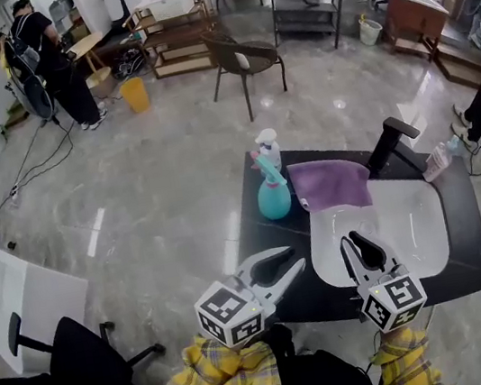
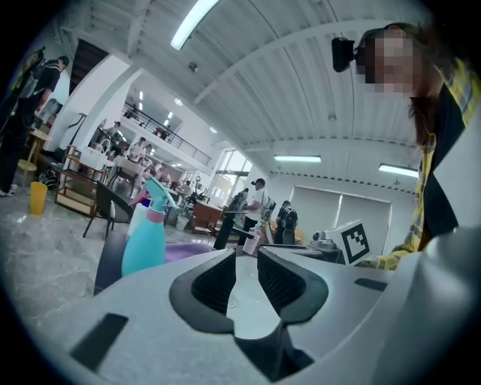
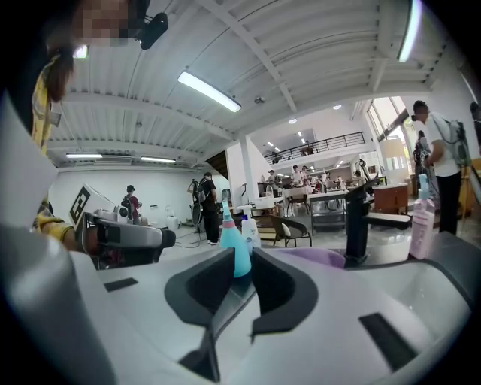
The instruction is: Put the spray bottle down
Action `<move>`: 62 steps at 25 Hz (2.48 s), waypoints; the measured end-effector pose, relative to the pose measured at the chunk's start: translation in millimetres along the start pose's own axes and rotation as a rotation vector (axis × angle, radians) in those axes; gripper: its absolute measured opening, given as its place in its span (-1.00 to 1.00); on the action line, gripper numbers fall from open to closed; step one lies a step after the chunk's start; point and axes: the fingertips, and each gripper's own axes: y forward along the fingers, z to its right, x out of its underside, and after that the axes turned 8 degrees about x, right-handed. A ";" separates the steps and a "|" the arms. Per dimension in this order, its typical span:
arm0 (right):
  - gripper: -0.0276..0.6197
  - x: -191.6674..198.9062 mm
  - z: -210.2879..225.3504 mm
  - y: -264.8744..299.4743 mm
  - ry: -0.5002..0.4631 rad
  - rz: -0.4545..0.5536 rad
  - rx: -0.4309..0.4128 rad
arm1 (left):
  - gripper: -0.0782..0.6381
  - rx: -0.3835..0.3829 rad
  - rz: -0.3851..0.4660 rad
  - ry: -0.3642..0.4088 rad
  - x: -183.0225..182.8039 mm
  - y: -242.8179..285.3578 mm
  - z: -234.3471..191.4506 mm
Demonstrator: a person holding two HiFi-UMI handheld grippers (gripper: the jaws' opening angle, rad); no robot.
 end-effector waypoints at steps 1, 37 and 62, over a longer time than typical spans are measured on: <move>-0.73 1.4 2.8 -6.6 0.006 0.000 0.011 | -0.57 0.006 -0.002 0.001 1.7 2.4 4.9; -0.87 50.8 -13.3 -167.3 0.066 -0.040 0.060 | -0.57 0.065 -0.038 0.026 57.4 -2.0 144.9; -0.90 73.8 -39.4 -247.7 0.097 -0.023 0.066 | -0.57 0.024 -0.015 0.058 77.8 -41.7 208.0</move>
